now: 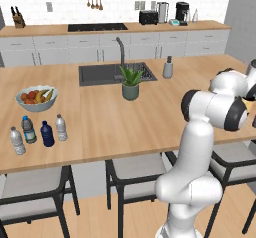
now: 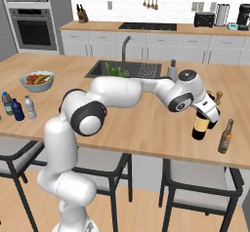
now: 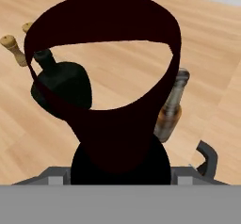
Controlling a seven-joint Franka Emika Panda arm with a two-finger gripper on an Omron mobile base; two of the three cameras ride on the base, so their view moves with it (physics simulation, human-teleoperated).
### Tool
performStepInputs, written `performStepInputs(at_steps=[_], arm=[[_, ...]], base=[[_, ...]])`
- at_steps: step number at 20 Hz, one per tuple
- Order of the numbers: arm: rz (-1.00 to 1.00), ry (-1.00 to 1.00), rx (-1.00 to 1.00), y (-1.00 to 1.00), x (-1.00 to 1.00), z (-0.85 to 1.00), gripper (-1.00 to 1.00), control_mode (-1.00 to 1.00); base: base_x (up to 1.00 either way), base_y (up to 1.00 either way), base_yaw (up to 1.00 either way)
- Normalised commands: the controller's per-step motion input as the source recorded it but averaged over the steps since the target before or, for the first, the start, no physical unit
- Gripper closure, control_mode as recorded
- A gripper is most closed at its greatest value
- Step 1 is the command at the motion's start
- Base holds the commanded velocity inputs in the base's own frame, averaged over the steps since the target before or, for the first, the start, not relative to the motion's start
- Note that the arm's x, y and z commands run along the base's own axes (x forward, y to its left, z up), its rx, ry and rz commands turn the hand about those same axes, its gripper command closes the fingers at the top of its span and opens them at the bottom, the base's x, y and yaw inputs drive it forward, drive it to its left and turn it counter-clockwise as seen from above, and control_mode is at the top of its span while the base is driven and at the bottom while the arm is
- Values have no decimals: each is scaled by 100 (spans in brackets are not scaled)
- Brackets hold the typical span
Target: Move the plastic bottles in the middle to the plastics group, and the glass bottles in the middle to the glass group.
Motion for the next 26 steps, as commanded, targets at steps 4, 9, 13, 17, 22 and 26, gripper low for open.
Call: performStepInputs(at_steps=[4,9,13,17,22,26], arm=[[0,0,0,-6,0,0,100,-100],[0,0,0,0,0,-21,100,-100],[0,0,0,0,0,-30,100,-100],[0,0,0,0,0,-25,100,-100],[0,0,0,0,0,-25,100,-100],[0,0,0,0,0,-11,100,-100]], base=[[0,0,0],[0,0,0],[0,0,0],[0,0,0],[0,0,0],[0,0,0]])
